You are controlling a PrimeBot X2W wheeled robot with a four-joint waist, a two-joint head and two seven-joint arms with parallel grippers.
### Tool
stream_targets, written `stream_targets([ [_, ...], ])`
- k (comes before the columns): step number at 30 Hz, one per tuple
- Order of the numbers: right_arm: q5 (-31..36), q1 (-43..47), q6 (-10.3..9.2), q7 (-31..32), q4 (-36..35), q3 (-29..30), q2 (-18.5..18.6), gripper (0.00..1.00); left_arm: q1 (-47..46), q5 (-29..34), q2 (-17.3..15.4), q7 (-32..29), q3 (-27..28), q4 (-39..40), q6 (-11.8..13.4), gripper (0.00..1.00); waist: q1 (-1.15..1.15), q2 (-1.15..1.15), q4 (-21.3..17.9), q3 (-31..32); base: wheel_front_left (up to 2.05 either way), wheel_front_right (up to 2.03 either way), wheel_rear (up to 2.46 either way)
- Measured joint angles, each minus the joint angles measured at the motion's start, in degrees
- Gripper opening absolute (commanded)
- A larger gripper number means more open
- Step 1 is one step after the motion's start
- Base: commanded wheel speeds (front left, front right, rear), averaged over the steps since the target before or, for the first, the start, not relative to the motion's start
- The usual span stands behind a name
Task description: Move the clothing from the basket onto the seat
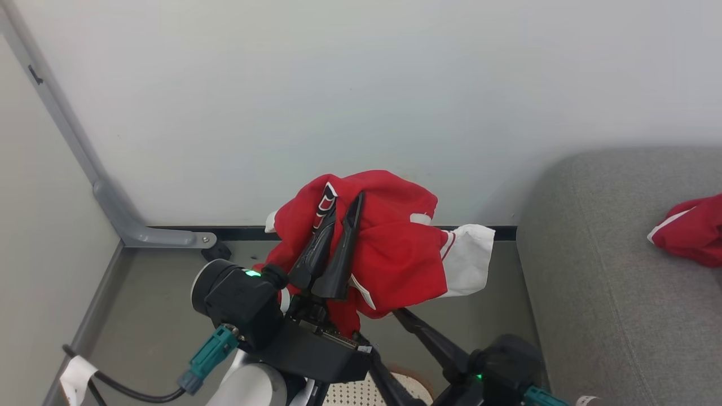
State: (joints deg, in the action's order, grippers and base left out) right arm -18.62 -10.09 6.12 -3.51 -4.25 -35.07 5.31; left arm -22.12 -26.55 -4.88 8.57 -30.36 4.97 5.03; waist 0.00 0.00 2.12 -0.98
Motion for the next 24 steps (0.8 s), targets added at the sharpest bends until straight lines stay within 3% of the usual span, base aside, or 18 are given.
stream_targets([
  [7, -0.60, -3.04, 0.44, 0.51, 1.66, -4.11, -0.68, 1.00, -0.01, -0.01, 0.01, -0.35, -0.19, -0.05, 0.00, 0.00, 0.01, 0.00, 0.51, 0.12, 0.00, 0.00, 0.00],
  [19, -2.66, -10.72, 0.45, -0.40, 8.24, -4.87, -1.08, 1.00, -0.03, -0.01, 0.43, -0.92, -1.58, 0.83, 0.00, 0.00, 0.00, 0.00, 1.10, 0.10, 0.00, 0.00, 0.00],
  [20, -2.70, -11.02, 0.45, -0.70, 8.59, -4.95, -1.08, 0.95, -0.03, -0.01, 0.43, -0.92, -1.63, 0.87, 0.00, 0.00, 0.00, 0.00, 1.16, 0.07, 0.00, 0.00, 0.00],
  [21, -2.99, -11.35, 0.45, -0.89, 8.98, -5.11, -1.08, 0.00, -0.03, -0.01, 0.44, -0.92, -1.69, 0.87, 0.00, 0.00, 0.00, 0.00, 1.23, 0.04, 0.00, 0.00, 0.00],
  [24, -3.55, -12.18, 0.46, -1.64, 9.89, -5.41, -1.11, 0.00, -0.03, -0.01, 0.46, -0.98, -1.82, 0.88, 0.00, 0.00, 0.00, 0.00, 1.42, -0.07, 0.00, 0.00, 0.00],
])
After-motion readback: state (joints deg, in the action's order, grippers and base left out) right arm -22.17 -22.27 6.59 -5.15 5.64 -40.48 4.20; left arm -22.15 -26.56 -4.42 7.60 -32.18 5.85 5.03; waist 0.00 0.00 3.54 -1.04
